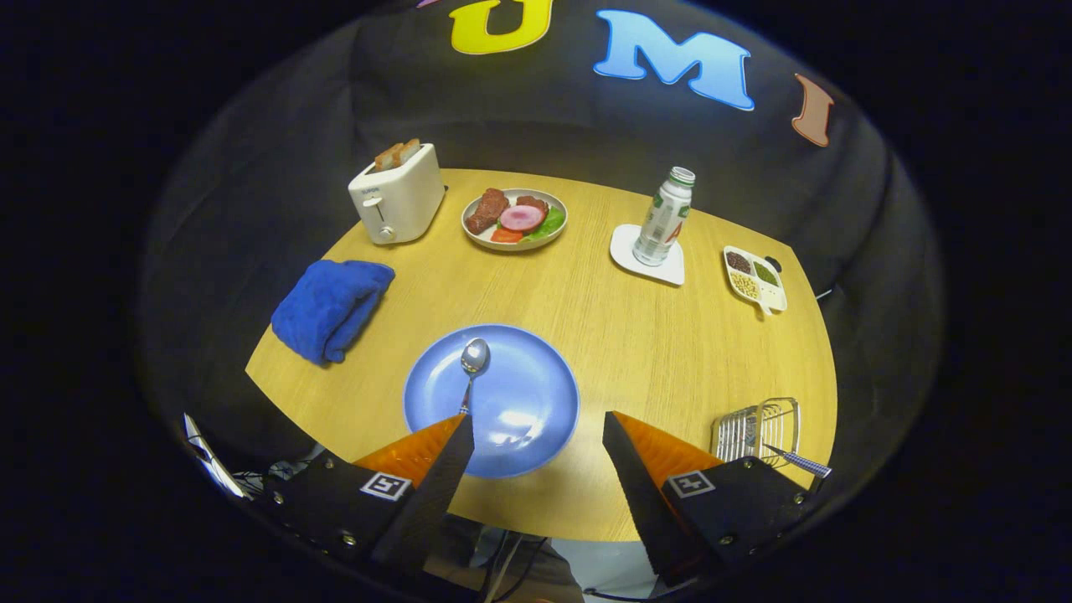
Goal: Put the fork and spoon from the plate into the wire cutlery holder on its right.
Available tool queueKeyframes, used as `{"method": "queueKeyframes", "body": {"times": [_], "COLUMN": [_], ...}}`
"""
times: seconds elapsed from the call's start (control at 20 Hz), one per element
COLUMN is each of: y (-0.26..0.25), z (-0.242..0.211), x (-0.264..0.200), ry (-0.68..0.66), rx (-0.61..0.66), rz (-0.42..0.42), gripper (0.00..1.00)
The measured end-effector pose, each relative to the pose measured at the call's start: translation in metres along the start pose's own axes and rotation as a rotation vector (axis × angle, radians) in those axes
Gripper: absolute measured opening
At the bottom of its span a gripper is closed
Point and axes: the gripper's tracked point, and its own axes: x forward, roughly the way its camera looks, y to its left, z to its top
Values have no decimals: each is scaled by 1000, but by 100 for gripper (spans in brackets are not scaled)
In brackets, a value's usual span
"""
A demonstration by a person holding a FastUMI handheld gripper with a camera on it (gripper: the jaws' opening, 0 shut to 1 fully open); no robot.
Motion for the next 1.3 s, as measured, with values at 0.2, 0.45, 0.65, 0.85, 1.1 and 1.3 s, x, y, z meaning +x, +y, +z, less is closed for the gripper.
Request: {"method": "queueKeyframes", "body": {"times": [0.2, 0.45, 0.65, 0.85, 1.1, 1.3], "y": [24, 45, 54, 56, 56, 55], "z": [-11, -15, -26, -58, -83, -90], "x": [16, 33, 54, 82, 100, 112], "ry": [39, 74, 104, 206, 297, 369], "rx": [-14, -39, -23, 7, 2, -32], "rz": [24, 39, 36, 29, 42, 39], "gripper": [95, 95, 95, 95, 79, 76]}}
